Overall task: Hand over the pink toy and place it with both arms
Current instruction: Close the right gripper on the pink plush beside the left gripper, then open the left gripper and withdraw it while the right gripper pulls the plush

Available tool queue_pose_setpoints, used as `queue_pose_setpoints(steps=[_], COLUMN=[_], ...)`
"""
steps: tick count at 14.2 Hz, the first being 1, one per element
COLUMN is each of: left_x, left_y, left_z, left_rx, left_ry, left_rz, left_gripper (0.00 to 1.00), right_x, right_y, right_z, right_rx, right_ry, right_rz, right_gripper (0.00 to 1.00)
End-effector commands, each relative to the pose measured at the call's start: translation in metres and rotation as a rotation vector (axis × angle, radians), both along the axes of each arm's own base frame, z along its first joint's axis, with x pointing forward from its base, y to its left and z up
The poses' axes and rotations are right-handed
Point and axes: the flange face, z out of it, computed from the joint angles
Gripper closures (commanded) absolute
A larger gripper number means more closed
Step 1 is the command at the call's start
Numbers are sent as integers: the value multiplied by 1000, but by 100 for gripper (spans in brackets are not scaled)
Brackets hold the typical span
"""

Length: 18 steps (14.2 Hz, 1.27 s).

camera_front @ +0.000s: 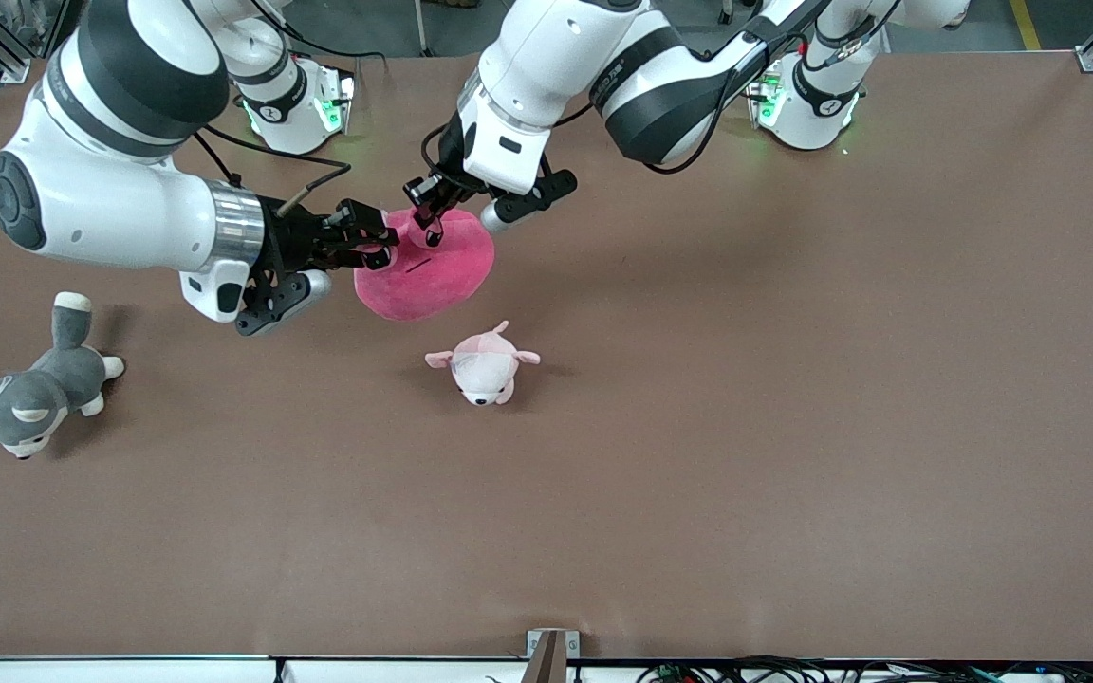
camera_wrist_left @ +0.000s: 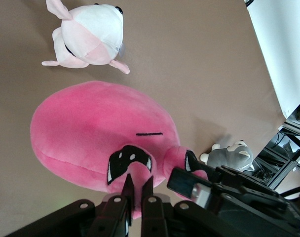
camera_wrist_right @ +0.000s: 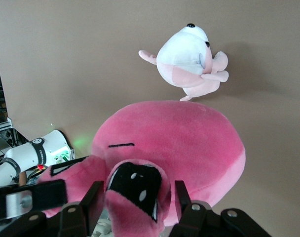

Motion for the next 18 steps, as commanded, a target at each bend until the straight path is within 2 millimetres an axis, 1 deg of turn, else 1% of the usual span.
queue_pose_setpoints(steps=[1, 3, 4, 7, 8, 10, 11, 12, 13, 14, 17, 18], left_x=[1, 2, 2, 3, 3, 4, 5, 5, 5, 5, 1, 8], left_y=[-4, -3, -3, -2, -2, -1, 1, 2, 5, 6, 16, 27], left_z=[7, 7, 7, 7, 7, 7, 9, 10, 12, 12, 18, 21], left_rx=[-24, -24, -24, -24, -24, -22, -20, -16, -5, 15, 93, 128], left_ry=[3, 3, 3, 3, 3, 5, 2, 2, -11, -17, -17, -33], left_rz=[14, 16, 16, 17, 17, 19, 21, 21, 19, 12, -5, 6], left_gripper=[100, 100, 99, 97, 95, 82, 69, 52, 22, 1, 0, 0], right_x=[-5, -5, -5, -2, -1, -2, -2, -2, -2, -3, -5, -5], right_y=[2, 3, 2, 1, 0, 0, -2, -3, -2, -1, -1, -3], right_z=[-1, -1, 0, 5, 6, 5, 5, 5, 5, 5, 9, 12], right_rx=[-13, -14, -14, -10, -9, -10, -11, -13, -18, -18, -16, -13], right_ry=[-4, -6, -5, -22, -22, -17, -15, -16, -16, -15, -19, -25], right_rz=[4, 6, 6, -1, -2, 0, -2, -1, 2, 5, 9, 9], right_gripper=[43, 70, 79, 89, 93, 97, 97, 98, 98, 99, 99, 99])
